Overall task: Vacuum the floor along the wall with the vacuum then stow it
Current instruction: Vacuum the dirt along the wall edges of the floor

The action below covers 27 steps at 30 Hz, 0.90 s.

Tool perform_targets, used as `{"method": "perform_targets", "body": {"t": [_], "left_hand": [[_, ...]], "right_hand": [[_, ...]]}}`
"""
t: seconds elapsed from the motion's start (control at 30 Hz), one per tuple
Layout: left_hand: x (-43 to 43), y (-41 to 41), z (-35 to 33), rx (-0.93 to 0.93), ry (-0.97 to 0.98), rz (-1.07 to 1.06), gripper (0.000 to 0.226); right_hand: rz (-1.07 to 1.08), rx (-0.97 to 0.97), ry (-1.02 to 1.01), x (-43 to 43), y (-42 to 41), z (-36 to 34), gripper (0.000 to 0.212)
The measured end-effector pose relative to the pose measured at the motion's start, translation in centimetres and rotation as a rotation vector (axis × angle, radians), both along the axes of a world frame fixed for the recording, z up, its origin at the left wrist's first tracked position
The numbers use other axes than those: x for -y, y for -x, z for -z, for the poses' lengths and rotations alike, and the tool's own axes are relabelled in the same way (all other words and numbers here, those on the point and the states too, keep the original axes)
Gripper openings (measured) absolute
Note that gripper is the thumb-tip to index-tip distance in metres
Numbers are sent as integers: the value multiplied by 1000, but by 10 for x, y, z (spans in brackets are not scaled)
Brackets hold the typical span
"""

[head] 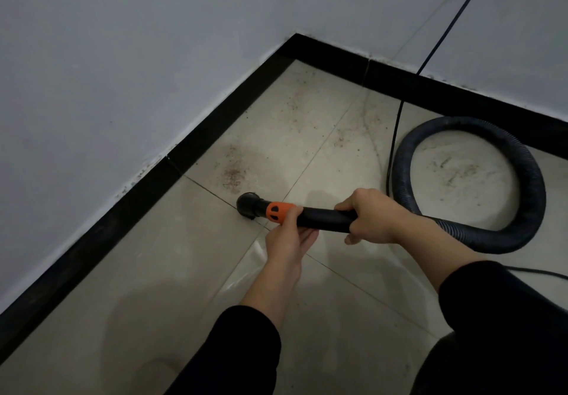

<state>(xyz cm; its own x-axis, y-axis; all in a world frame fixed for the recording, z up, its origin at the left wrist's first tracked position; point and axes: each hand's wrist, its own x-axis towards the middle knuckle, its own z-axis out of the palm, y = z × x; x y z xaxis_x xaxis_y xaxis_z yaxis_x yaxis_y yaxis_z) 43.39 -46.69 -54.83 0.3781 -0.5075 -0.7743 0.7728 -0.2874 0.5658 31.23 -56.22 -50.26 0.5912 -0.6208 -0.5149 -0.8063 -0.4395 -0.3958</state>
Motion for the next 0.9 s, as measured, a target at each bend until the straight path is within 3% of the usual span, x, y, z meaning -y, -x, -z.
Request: {"method": "perform_targets", "body": {"t": [0.23,0.3,0.4,0.9], "left_hand": [[9,1,-2,52,-41,11,16],[33,-42,18,-25,7,68,17],[41,-44,18,-12,26,86,20],[44,-57,13,63,28,81,17]], "right_hand": [[22,27,47,-7,6,6,22],[42,8,114,8,-34,19,19],[34,5,171,11,-30,13,16],[42,83,235,3,-40,22,23]]}}
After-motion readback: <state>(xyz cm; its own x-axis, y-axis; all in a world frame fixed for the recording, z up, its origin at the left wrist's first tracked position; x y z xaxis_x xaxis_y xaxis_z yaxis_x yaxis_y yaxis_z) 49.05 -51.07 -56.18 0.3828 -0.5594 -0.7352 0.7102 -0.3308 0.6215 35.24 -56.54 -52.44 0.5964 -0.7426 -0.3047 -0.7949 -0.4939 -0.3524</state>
